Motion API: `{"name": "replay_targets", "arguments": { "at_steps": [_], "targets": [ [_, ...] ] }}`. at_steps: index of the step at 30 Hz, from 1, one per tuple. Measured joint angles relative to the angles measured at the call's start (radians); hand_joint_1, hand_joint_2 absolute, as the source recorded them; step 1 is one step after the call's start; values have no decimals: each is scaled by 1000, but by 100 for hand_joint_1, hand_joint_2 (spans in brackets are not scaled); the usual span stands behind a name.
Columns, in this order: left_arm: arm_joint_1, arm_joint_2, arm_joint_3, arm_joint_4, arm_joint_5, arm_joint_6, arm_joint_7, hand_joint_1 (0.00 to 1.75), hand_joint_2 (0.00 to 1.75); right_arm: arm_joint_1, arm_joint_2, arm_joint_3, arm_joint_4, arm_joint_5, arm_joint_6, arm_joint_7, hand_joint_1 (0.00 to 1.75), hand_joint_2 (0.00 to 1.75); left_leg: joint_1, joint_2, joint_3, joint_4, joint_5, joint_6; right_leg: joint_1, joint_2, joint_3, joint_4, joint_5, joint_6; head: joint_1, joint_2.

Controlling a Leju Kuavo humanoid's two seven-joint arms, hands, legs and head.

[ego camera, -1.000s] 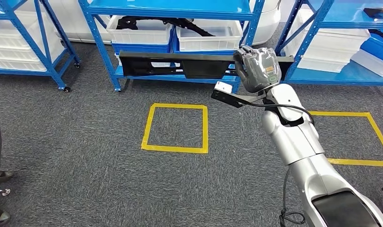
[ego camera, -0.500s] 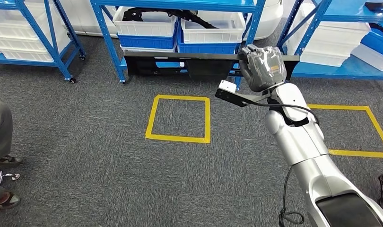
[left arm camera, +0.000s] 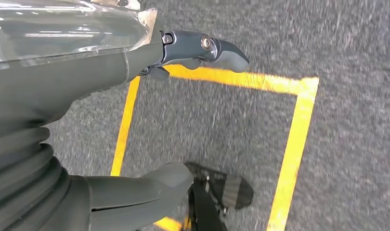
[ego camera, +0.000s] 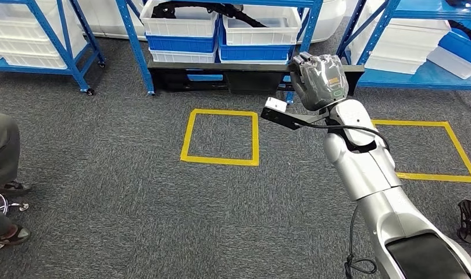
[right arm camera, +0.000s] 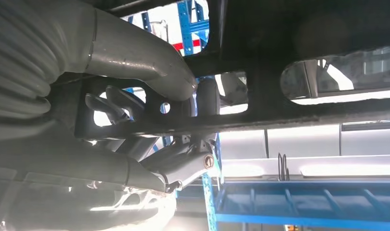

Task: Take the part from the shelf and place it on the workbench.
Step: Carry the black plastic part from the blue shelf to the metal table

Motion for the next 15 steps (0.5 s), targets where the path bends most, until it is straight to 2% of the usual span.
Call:
{"name": "replay_targets", "arguments": {
  "at_steps": [2, 3, 7, 10, 15],
  "targets": [
    [1, 0, 0, 0, -3, 8, -7, 0, 175, -2, -1, 0, 0, 2, 1, 0, 175, 175, -6, 1, -3, -3, 6, 11, 2, 1, -3, -5, 4, -3, 2, 0],
    [1, 0, 0, 0, -4, 10, -9, 0, 175, -3, -2, 0, 0, 4, 2, 0, 175, 175, -10, 0, -5, -3, 8, 16, 0, 1, -3, -8, 9, -1, 2, 0],
    [2, -1, 0, 0, -6, 12, -12, 0, 175, -9, -6, 0, 0, 5, 4, 1, 175, 175, -15, 0, -14, -3, 18, 30, -5, 1, -4, -19, 26, 19, 2, 0],
    [2, -1, 0, 0, -6, 13, -13, 0, 175, -10, -9, 0, 0, 8, 6, 1, 175, 175, -16, 0, -16, -2, 20, 33, -6, 1, -4, -23, 31, 27, 2, 0],
    [3, 0, 1, 0, -7, 13, -14, 0, 175, -18, -33, -1, -1, 20, 14, 8, 175, 175, -17, 0, -16, -2, 20, 34, -6, 1, -5, -23, 33, 29, 2, 0]
  ]
}}
